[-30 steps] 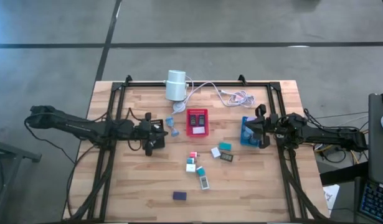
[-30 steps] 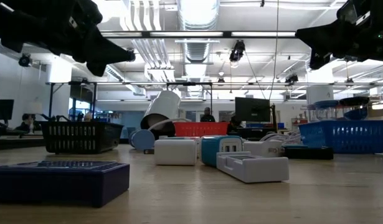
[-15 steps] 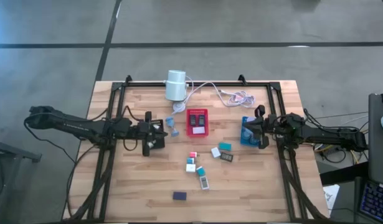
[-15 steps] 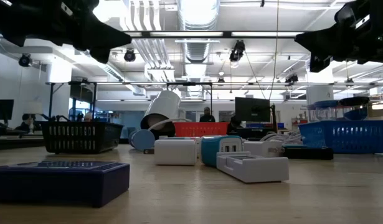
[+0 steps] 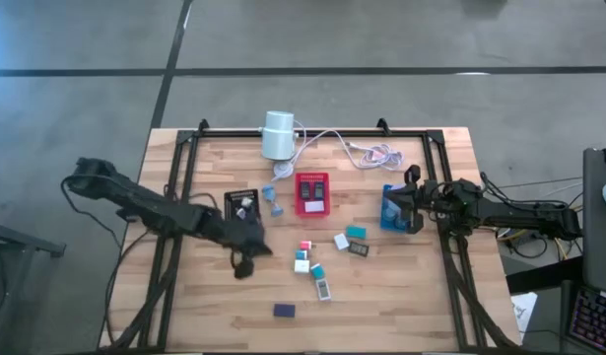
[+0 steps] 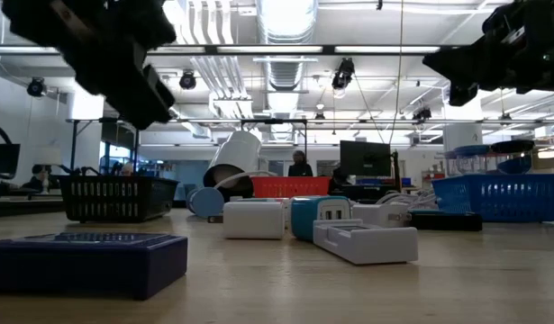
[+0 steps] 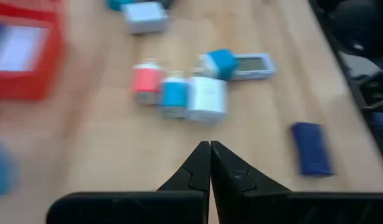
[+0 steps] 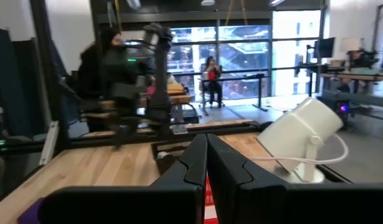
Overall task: Pick & Place Office items
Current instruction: Put the dark blue digital clock into the red basket
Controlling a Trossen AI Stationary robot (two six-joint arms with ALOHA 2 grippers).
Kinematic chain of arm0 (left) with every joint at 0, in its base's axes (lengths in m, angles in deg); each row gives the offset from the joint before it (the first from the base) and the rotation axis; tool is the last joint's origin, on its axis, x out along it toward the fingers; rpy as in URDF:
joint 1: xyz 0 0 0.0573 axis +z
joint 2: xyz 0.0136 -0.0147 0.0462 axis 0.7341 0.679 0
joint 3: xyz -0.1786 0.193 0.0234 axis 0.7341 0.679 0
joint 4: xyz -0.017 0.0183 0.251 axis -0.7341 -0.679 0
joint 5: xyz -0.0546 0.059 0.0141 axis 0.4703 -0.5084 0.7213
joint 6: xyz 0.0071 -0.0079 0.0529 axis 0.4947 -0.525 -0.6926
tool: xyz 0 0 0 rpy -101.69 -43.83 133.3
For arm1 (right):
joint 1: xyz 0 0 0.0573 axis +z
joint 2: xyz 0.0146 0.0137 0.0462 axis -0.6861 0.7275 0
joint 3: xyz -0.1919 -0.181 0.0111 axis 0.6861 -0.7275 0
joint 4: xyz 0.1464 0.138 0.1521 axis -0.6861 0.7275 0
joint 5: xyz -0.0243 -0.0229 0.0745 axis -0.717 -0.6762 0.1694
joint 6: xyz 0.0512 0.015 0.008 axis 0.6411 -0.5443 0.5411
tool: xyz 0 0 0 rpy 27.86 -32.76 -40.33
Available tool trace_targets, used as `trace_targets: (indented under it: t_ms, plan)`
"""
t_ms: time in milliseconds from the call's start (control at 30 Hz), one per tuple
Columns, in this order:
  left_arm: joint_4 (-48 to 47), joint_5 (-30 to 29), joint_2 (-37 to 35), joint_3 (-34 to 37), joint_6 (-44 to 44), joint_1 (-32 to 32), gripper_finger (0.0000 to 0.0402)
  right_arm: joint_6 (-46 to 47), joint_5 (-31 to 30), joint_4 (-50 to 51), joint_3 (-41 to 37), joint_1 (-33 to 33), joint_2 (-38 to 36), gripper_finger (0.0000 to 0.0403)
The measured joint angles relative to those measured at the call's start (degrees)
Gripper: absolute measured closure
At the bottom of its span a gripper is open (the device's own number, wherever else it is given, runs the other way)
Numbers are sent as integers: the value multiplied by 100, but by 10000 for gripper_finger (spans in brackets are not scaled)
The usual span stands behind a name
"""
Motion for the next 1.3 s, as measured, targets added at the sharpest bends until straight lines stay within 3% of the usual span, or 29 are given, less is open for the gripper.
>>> trace_targets:
  t_ms: [233,433,600,767,1033,1167,1300]
  plan:
    - [-143,-263,1418,-1472,784,-1016,388,-2,-281,-3,0,-4,-2,394]
    - [-1362,-475,2464,-2786,1776,-1335,379,44,-276,-1,0,2,0,394]
    - [-2424,-318,3210,-3842,2066,-1508,330,139,-255,2,0,2,0,394]
    - [-3137,88,3823,-4726,2017,-1584,245,200,-251,78,0,2,0,394]
    - [-3521,45,4468,-5047,1953,-1595,109,240,-239,267,0,3,38,394]
    - [-3672,48,4642,-5014,1974,-1616,78,288,-238,436,-4,4,32,394]
    - [-3680,46,4770,-5018,1869,-1628,73,324,-238,437,-11,4,39,394]
